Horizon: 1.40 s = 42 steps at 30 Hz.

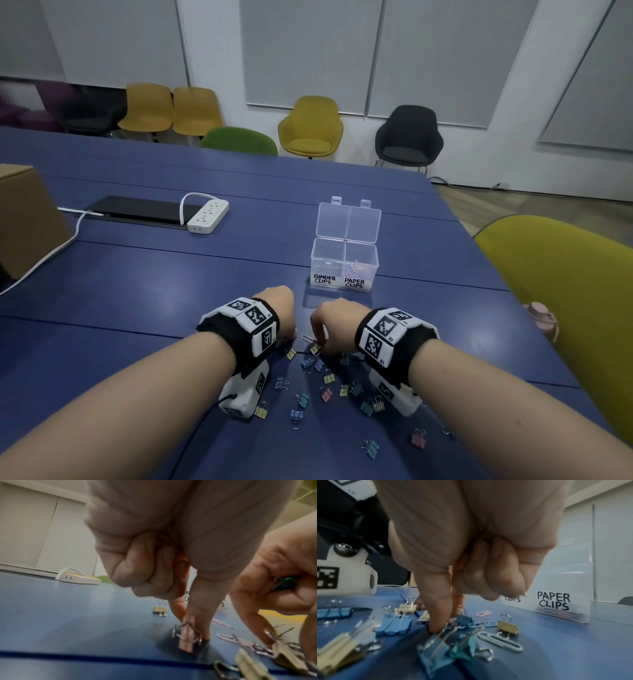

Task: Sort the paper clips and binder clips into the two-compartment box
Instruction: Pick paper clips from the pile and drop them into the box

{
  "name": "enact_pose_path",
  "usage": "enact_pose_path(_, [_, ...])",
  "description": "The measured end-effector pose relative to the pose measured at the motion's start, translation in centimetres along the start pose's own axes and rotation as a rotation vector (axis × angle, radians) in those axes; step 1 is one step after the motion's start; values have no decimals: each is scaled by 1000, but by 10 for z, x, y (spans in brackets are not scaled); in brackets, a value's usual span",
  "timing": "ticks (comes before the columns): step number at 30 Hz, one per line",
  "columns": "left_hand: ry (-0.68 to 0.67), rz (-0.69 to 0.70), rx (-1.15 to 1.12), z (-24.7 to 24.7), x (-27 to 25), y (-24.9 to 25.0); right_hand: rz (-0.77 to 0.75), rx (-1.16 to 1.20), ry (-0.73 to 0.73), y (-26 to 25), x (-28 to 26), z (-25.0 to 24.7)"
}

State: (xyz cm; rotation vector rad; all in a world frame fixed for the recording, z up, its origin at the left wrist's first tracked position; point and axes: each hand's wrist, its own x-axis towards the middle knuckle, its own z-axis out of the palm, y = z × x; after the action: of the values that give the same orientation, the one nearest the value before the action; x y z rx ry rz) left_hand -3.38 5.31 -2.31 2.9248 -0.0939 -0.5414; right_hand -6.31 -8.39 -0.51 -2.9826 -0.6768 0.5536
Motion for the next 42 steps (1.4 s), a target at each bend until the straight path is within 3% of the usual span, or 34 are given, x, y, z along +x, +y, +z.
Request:
enact_pose_path(14, [-62, 40, 115, 13, -5, -1, 22, -11, -23, 4, -1, 9])
enact_pose_path(17, [-108, 56, 85, 14, -7, -7, 20, 100, 20, 10, -7, 4])
enact_pose_path(19, [-119, 56, 16, 10, -10, -11, 44, 292, 53, 19, -13, -2])
enact_pose_path(21, [-109, 50, -191, 6, -12, -20, 100, 664, 60, 30, -20, -4])
enact_pose_path(24, [-240, -3, -998, 1, -13, -29, 132, 1393, 101, 46, -29, -4])
enact_pose_path(26, [-319, -52, -1421, -8, -14, -31, 113, 1726, 119, 55, -36, -5])
enact_pose_path(31, [-374, -78, -1792, -20, -15, -25, -30, 2097, 124, 71, -44, -3])
enact_pose_path(33, [-373, -58, -1809, -18, -14, -20, -36, 2115, 116, 73, -44, -1])
enact_pose_path(36, [-372, -47, -1762, -16, -10, -12, 93, 1964, 111, 76, -42, 1])
enact_pose_path(42, [-542, -100, -1309, -33, -3, 12, 353, 1242, -67, 87, -35, 0])
